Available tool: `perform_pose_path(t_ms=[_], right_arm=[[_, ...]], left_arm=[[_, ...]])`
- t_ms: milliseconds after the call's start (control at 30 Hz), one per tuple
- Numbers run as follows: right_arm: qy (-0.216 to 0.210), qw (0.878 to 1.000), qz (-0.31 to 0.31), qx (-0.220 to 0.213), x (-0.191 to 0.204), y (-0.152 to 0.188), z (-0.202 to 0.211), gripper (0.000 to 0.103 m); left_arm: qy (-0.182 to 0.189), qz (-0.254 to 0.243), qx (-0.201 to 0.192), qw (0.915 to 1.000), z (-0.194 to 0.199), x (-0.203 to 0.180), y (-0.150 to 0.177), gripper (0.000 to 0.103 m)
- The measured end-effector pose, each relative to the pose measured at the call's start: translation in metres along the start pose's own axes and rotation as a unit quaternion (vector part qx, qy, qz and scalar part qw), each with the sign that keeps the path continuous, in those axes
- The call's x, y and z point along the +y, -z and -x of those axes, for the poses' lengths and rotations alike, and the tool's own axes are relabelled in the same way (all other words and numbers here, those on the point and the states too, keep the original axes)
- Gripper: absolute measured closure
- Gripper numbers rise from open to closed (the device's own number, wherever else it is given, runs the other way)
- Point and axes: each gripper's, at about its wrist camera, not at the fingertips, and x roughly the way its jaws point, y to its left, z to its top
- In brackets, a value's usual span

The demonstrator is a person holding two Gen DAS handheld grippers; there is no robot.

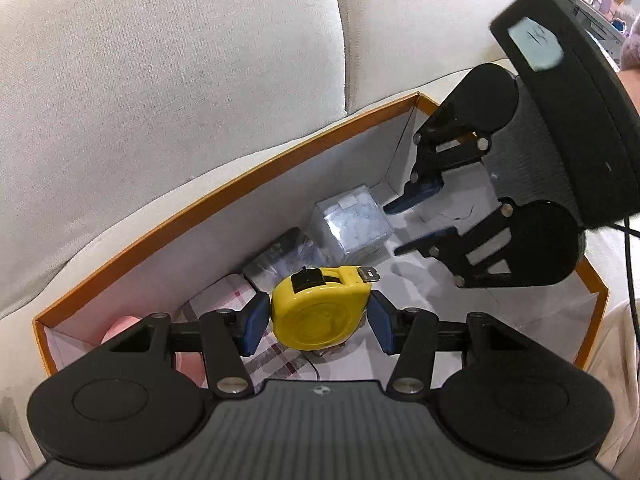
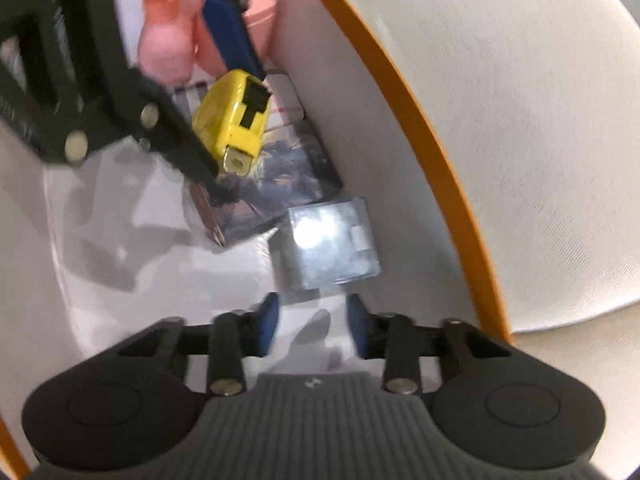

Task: Organize rigid objects
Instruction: 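Lower the clear cube into the box and open the right tool while the left lowers the tape measure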

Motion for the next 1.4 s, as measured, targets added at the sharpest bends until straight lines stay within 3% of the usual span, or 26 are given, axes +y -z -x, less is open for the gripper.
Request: perform_pose_path(t_ms=[167, 433, 567, 767, 1000, 1400], right_arm=[[0.005, 0.999, -0.035, -0.023, -0.007, -0.001, -0.002, 0.087], [0.005, 0.998, -0.049, -0.032, -0.005, 0.009, 0.008, 0.085], [0.011, 0.995, -0.070, -0.064, -0.010, 0.020, 0.038, 0.085], [0.023, 0.990, -0.099, -0.098, -0.019, 0.040, 0.075, 0.085], [0.033, 0.988, -0.108, -0.110, -0.019, 0.055, 0.085, 0.085], [0.036, 0.990, -0.087, -0.108, -0.012, 0.064, 0.083, 0.085]], left_arm=[[0.003, -0.004, 0.004, 1.0000, -0.002, 0.001, 0.001, 0.042], [-0.002, -0.008, 0.010, 0.9999, -0.001, -0.007, -0.007, 0.042], [0.011, -0.013, 0.011, 0.9998, -0.007, -0.012, -0.015, 0.042], [0.020, -0.073, 0.019, 0.9970, -0.025, -0.038, -0.027, 0.042], [0.017, -0.162, 0.040, 0.9858, -0.051, -0.059, -0.037, 0.042], [0.010, -0.171, 0.031, 0.9847, -0.061, -0.060, -0.038, 0.040]])
